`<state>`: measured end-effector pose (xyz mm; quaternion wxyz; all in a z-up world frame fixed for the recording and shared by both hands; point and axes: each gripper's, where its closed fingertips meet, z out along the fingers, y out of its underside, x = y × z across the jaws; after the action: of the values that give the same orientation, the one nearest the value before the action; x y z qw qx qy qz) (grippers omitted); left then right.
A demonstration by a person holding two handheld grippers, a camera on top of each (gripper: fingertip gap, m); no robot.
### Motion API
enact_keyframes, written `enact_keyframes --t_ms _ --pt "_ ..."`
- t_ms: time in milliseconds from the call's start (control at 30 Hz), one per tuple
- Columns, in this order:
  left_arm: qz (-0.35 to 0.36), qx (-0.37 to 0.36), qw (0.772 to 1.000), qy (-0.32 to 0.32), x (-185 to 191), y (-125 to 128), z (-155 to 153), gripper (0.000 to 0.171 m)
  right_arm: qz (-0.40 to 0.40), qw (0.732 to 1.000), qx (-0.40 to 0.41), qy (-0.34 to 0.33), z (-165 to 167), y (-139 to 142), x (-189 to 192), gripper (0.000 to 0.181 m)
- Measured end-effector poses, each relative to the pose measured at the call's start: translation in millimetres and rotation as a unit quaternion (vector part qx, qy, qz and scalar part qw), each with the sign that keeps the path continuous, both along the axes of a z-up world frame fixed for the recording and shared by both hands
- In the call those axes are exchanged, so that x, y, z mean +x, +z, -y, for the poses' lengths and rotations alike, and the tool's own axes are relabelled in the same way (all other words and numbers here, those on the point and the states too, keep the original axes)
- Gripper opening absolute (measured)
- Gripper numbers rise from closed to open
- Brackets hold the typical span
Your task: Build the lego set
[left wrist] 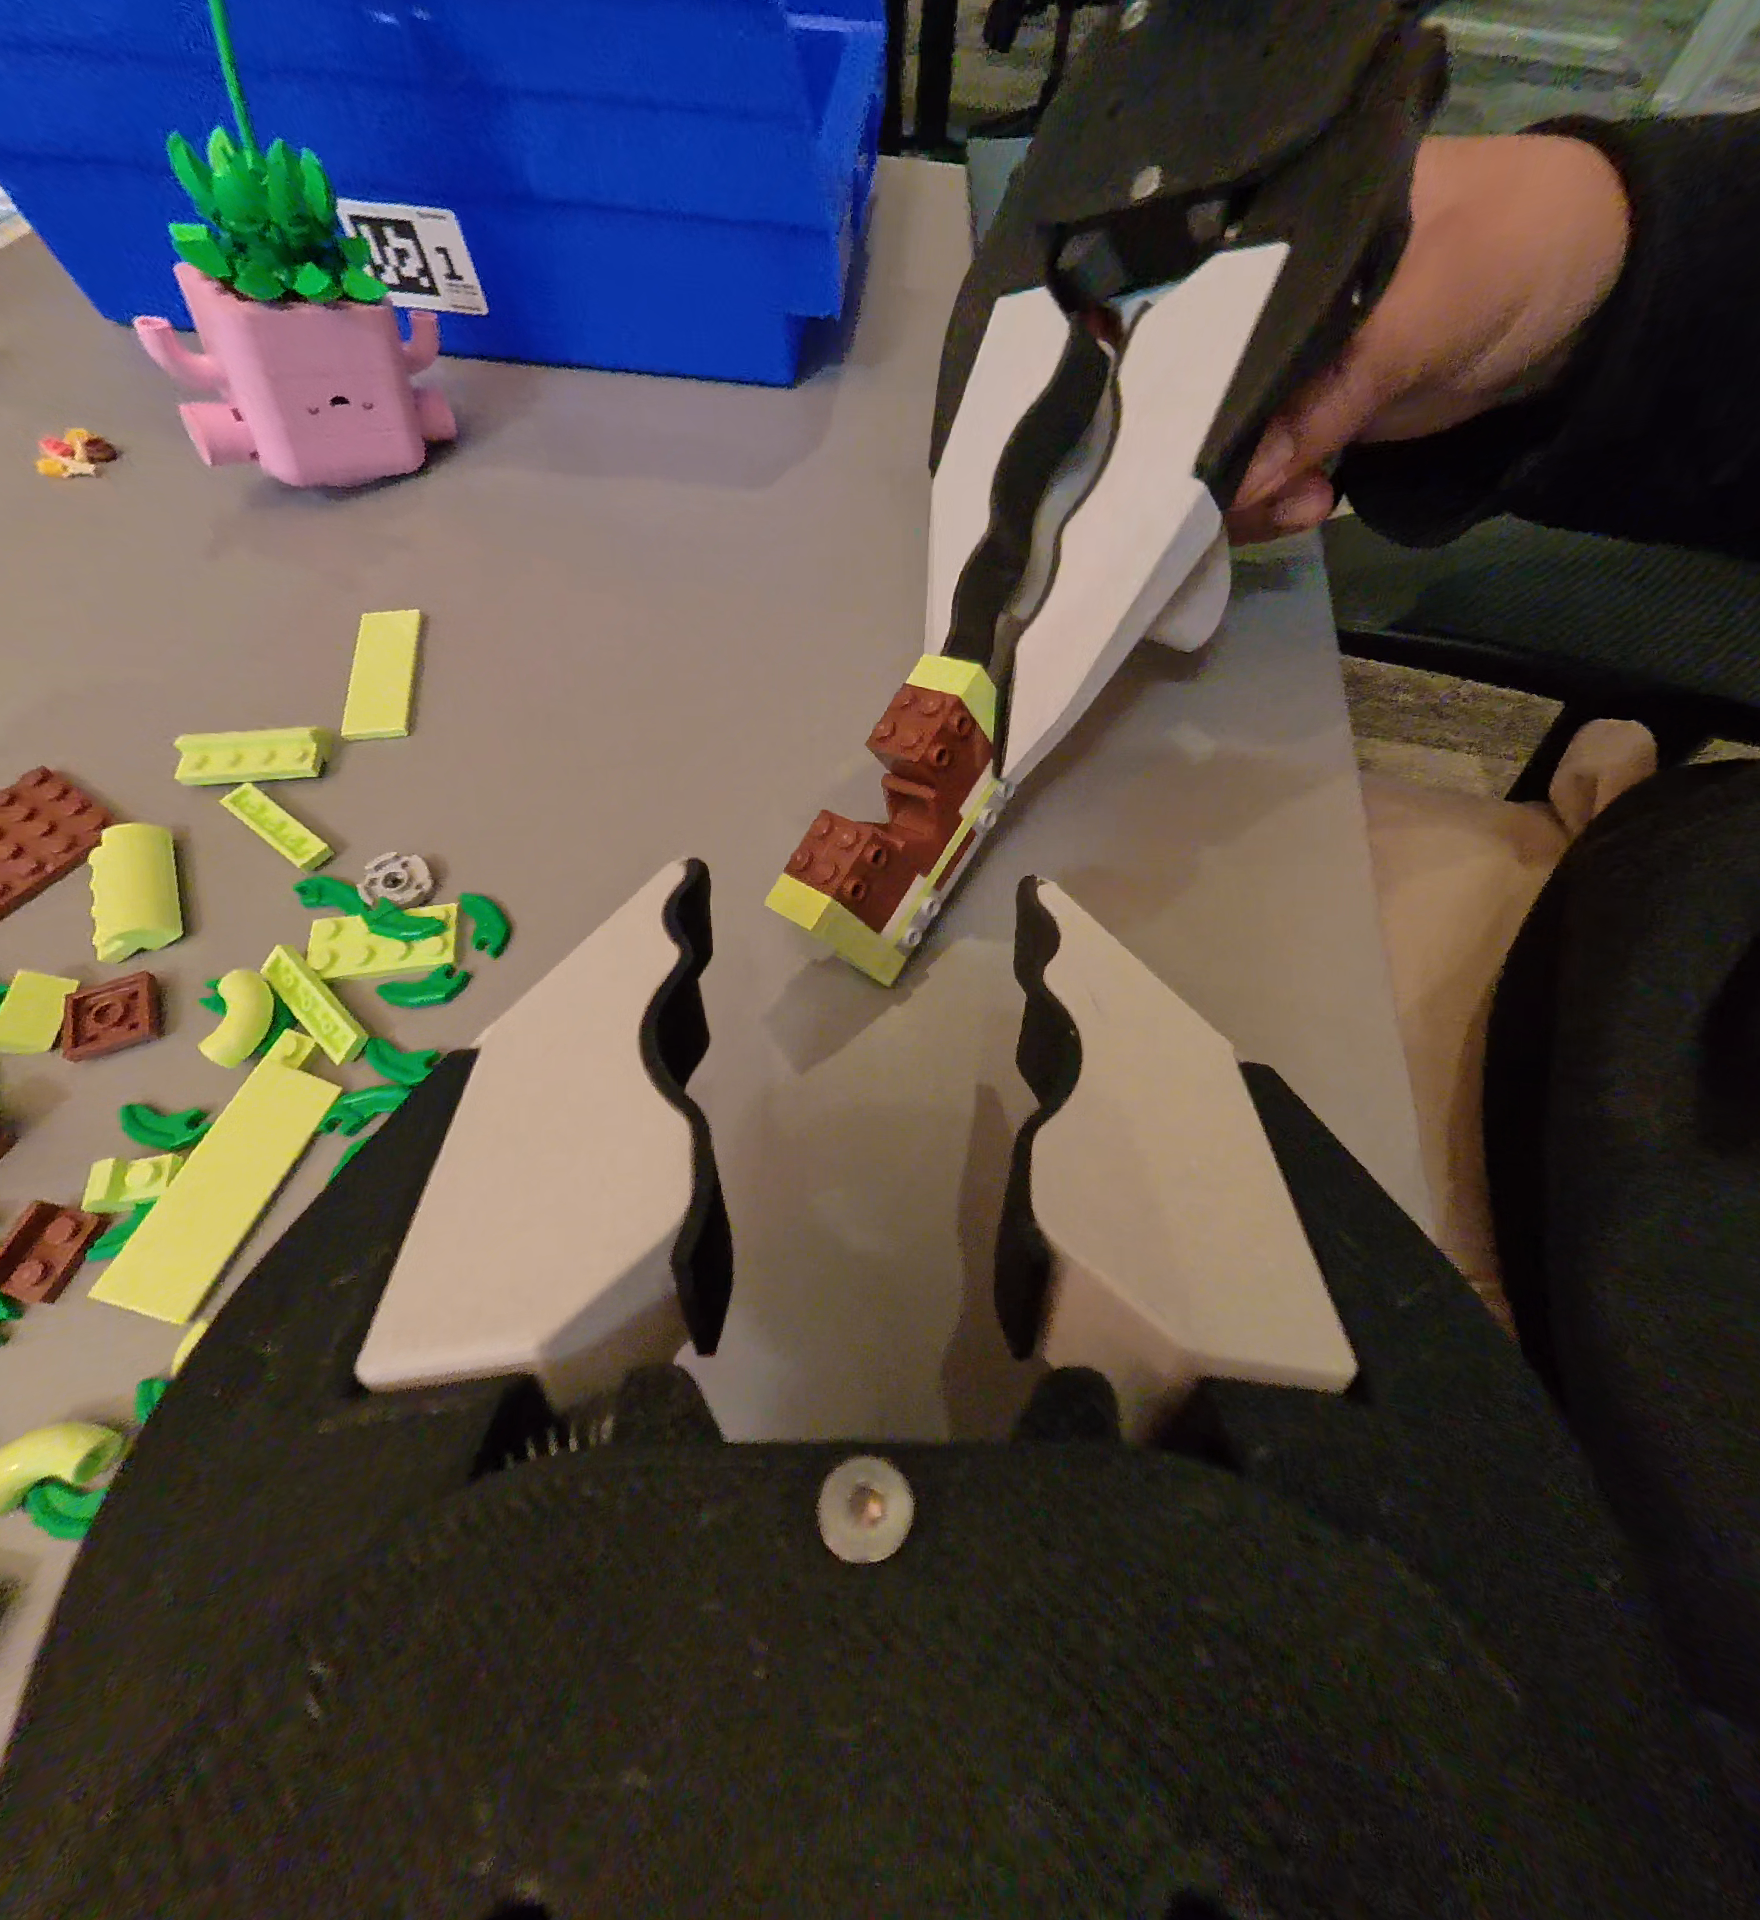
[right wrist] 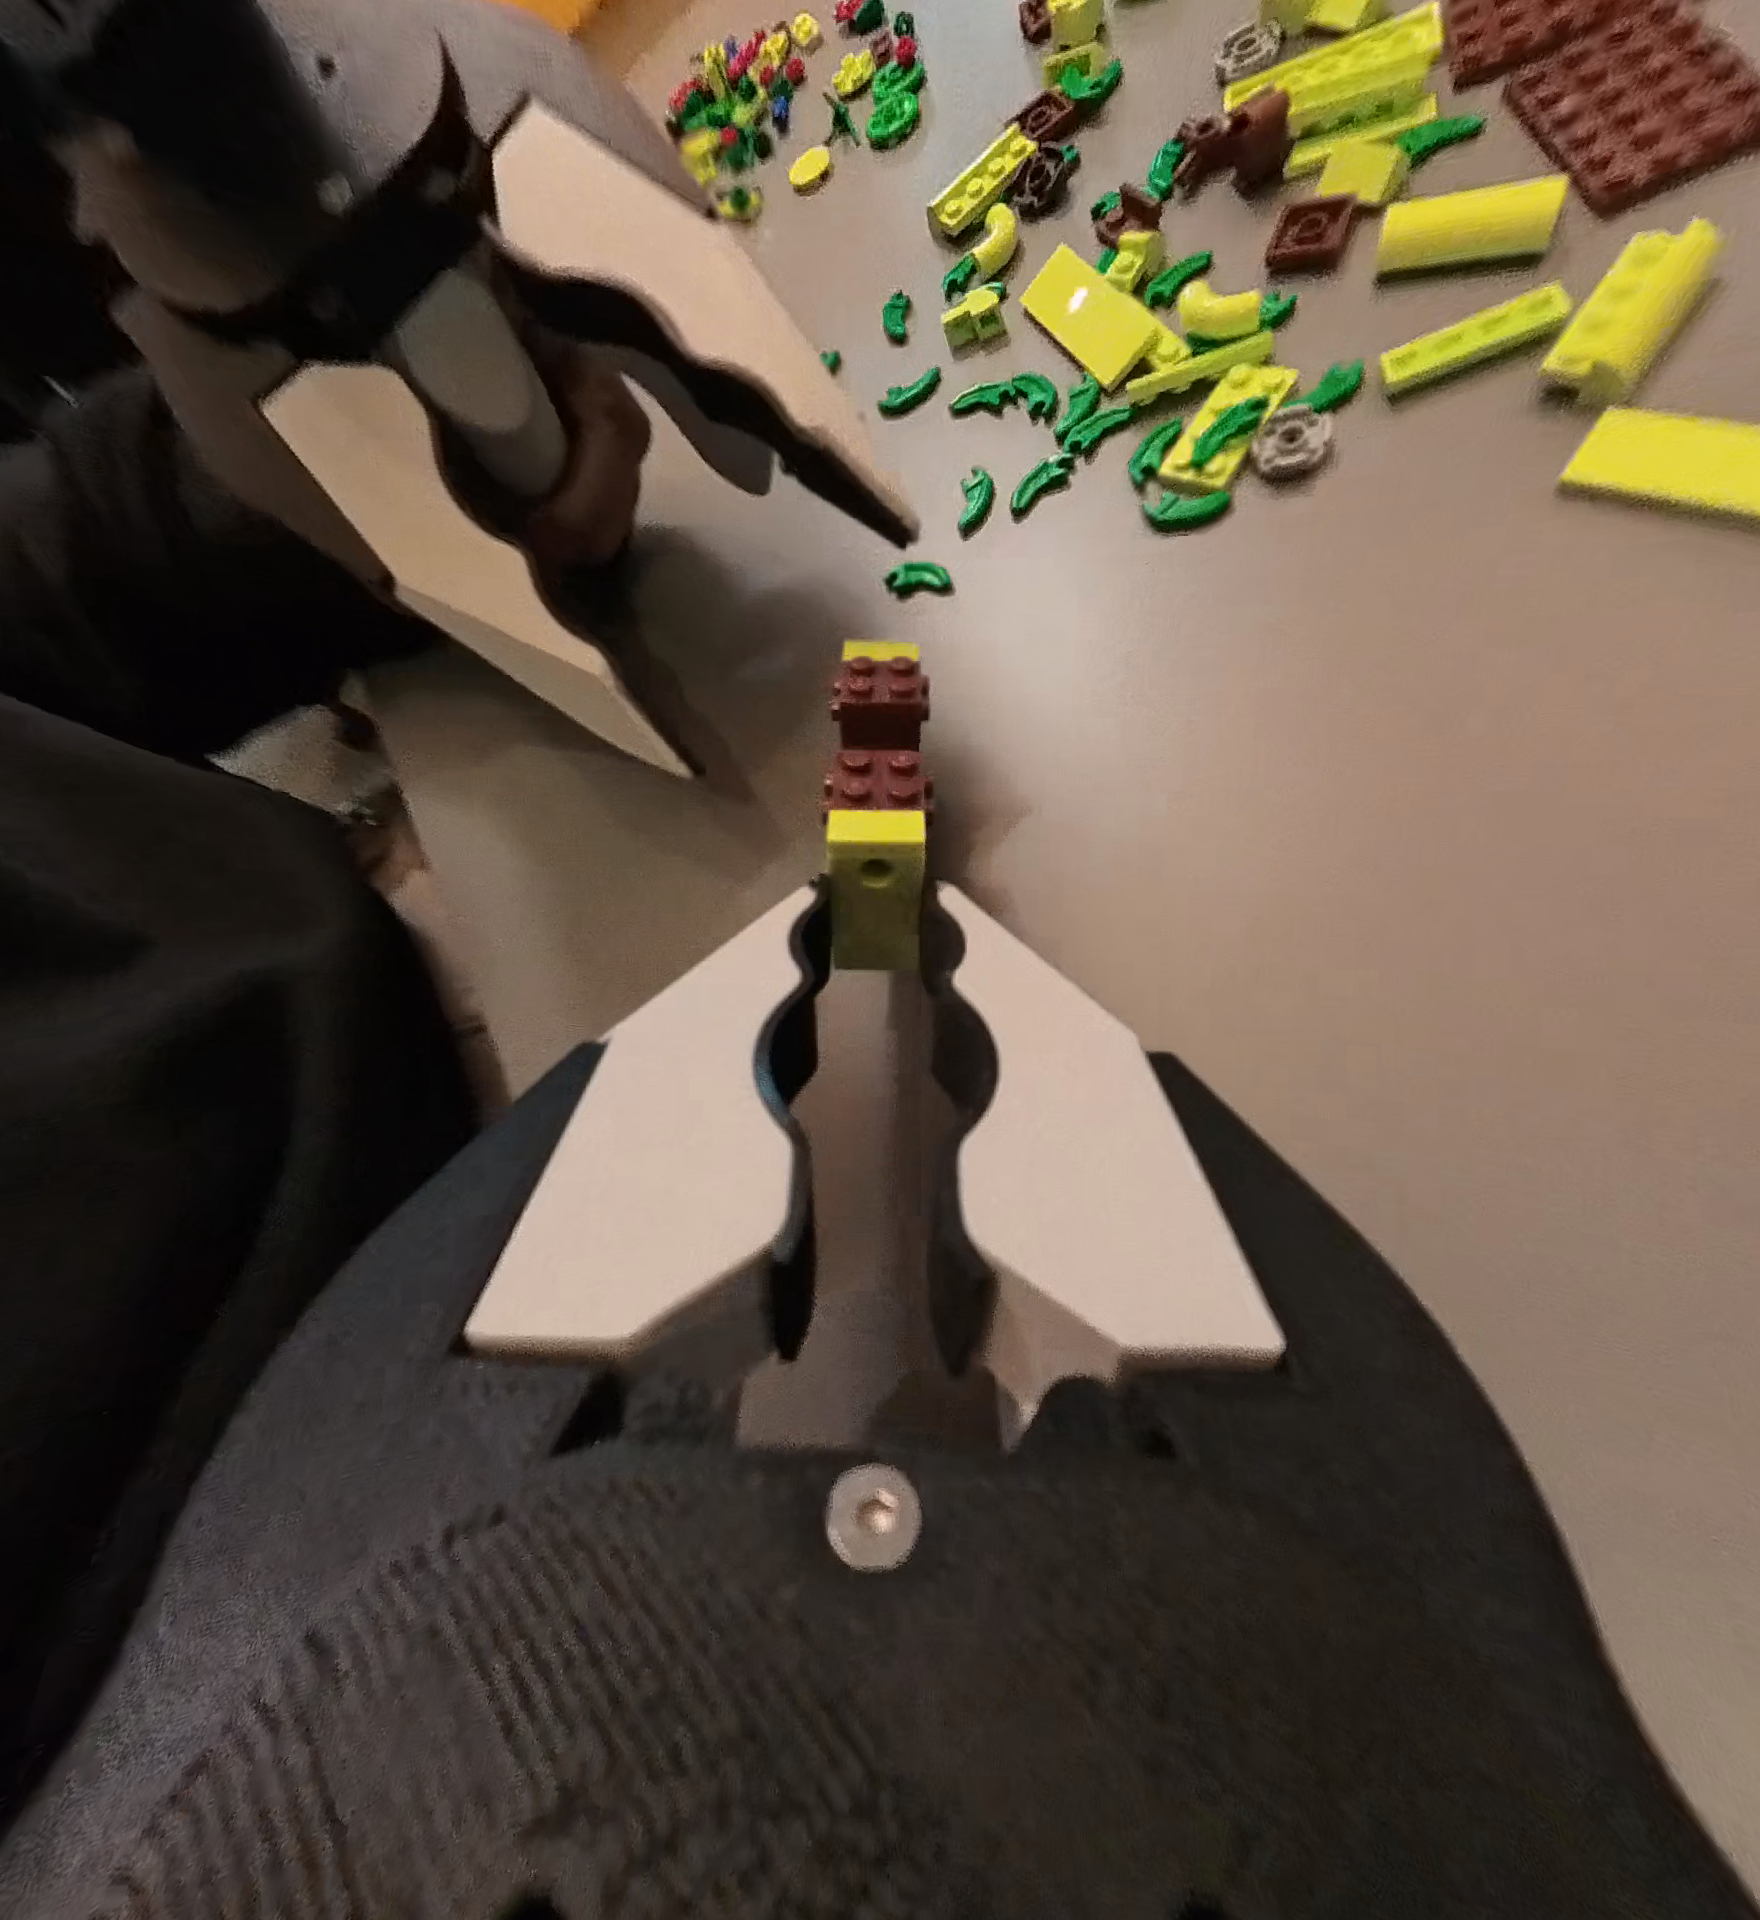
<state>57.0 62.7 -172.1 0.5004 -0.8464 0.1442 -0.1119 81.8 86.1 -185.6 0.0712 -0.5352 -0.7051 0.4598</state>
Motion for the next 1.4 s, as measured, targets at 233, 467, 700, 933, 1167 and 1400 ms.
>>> enact_keyframes --t_ms 233,467,700,933,1167,1400 --pt "-0.025 -0.049 0.998 0.042 -11.6 -16.9 -7.7 0.096 -0.015 0.985 0.162 0.053 -14.7 -22.4 -14.1 0.015" --pt "-0.012 -0.051 0.997 0.049 -14.4 -16.7 -8.3 0.096 -0.039 0.985 0.171 0.01 -42.4 -14.1 -30.0 0.058" --pt "0.023 -0.05 0.997 0.056 -18.6 -13.6 -11.8 0.096 -0.185 0.981 0.035 -0.036 -57.5 41.8 -50.3 0.059" --pt "0.026 -0.044 0.997 0.062 -21.0 -11.5 -19.6 0.096 -0.275 0.957 0.0 -0.096 -71.9 62.8 -66.3 0.053" --pt "0.008 -0.065 0.996 0.053 -17.4 -19.0 -20.0 0.093 -0.271 0.958 0.066 -0.071 -58.7 51.6 -65.9 0.046" --pt "-0.024 -0.052 0.997 0.05 -14.8 -18.1 -19.3 0.087 -0.28 0.954 0.071 -0.076 -59.1 53.5 -64.9 0.043"
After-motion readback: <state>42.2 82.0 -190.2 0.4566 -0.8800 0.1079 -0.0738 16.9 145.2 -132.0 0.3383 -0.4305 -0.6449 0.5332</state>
